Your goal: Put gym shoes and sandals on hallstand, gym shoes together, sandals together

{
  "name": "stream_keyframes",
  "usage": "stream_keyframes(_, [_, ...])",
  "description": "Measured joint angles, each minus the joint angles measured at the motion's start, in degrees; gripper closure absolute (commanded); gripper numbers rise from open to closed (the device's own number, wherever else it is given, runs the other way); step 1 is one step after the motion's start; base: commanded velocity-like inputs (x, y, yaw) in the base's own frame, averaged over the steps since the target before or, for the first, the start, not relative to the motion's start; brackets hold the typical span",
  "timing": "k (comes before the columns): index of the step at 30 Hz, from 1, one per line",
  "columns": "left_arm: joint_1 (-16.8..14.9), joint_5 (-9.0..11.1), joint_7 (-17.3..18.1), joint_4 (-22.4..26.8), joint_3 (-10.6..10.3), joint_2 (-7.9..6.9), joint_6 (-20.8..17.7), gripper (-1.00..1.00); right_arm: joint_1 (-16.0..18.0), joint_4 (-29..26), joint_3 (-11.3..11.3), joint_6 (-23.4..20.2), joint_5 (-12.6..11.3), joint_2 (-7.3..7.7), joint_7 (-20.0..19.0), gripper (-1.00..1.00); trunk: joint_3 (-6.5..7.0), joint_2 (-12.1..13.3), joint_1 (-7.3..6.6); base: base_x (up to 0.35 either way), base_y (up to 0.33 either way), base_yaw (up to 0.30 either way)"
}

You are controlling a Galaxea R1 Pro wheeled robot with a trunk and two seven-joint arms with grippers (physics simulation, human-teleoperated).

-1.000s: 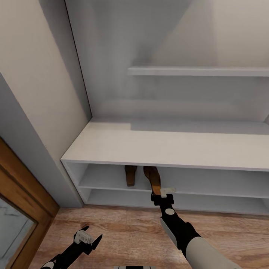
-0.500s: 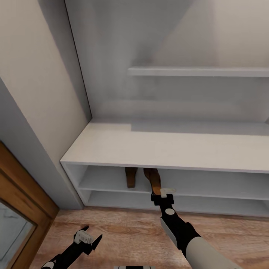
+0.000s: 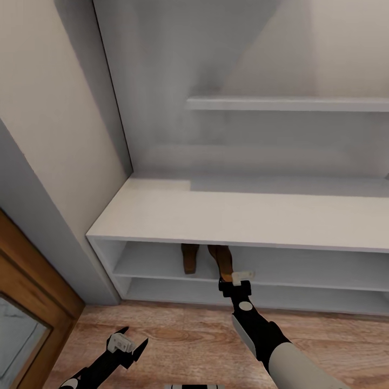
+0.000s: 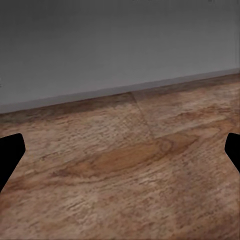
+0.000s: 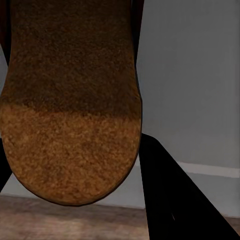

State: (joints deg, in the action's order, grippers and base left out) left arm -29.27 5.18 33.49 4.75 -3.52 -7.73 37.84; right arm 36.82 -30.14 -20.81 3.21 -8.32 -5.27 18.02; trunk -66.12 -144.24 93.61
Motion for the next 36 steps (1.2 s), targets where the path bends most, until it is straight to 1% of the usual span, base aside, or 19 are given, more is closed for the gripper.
stream_keyframes(18, [0.0, 0.0, 0.0, 0.0, 0.0, 0.0, 0.0, -1.0, 0.0, 0.0, 0.0, 0.0, 0.0, 0.0, 0.0, 1.0, 0.0, 0.0, 0.0, 0.051, 0.0, 0.0])
stream_keyframes(36, [0.0, 0.0, 0.0, 0.0, 0.0, 0.0, 0.03, -1.0, 0.0, 0.0, -0.02, 0.0, -0.03, 0.0, 0.0, 1.0, 0.0, 0.0, 0.0, 0.005, 0.0, 0.0])
